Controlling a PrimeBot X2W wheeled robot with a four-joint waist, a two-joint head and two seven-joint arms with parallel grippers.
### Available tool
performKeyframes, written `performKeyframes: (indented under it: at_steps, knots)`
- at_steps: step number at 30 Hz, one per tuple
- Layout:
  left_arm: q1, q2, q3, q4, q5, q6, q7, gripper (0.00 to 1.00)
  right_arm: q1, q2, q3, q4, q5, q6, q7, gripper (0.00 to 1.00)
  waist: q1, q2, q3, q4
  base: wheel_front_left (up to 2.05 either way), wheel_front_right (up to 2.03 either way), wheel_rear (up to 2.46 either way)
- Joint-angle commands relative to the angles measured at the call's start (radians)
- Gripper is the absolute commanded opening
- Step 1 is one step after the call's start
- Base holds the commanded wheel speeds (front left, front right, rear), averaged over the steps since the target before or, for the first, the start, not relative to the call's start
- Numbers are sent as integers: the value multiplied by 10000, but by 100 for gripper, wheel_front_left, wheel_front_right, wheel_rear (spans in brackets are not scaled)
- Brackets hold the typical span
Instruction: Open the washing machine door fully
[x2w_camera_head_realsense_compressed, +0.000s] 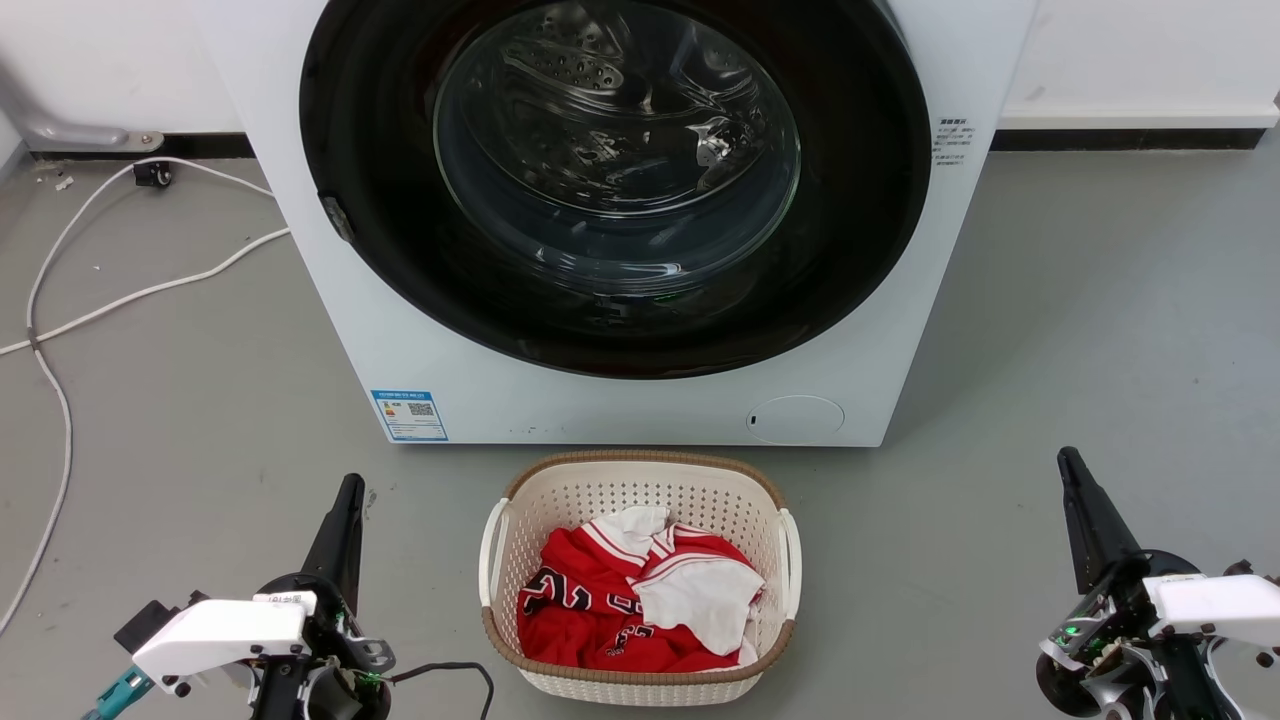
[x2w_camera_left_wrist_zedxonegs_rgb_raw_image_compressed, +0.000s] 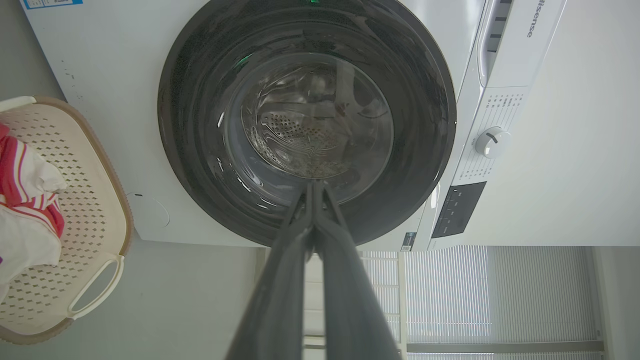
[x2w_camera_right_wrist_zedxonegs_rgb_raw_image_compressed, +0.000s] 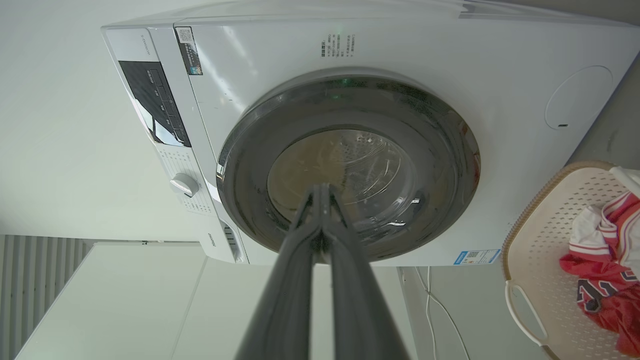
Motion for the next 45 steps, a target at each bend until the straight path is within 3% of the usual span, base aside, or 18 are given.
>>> performKeyframes:
  at_steps: [1, 38, 39, 45]
  knots:
    - [-64, -6, 15, 0, 9, -17, 39, 0, -127, 33, 7, 11, 13, -4, 5, 0, 0, 0, 0, 0, 0, 0, 0]
    - [-64, -6, 15, -1, 9, -17, 39, 0, -127, 34, 7, 11, 13, -4, 4, 0, 0, 0, 0, 0, 0, 0, 0]
    - [-64, -6, 15, -1, 9, -17, 39, 100, -127, 34, 7, 11, 13, -4, 4, 100, 0, 0, 0, 0, 0, 0, 0]
    - [202, -29, -120, 180, 81, 2, -164, 100, 255, 11, 6, 187, -75, 0, -144, 100, 0, 0, 2, -1, 0, 0, 0]
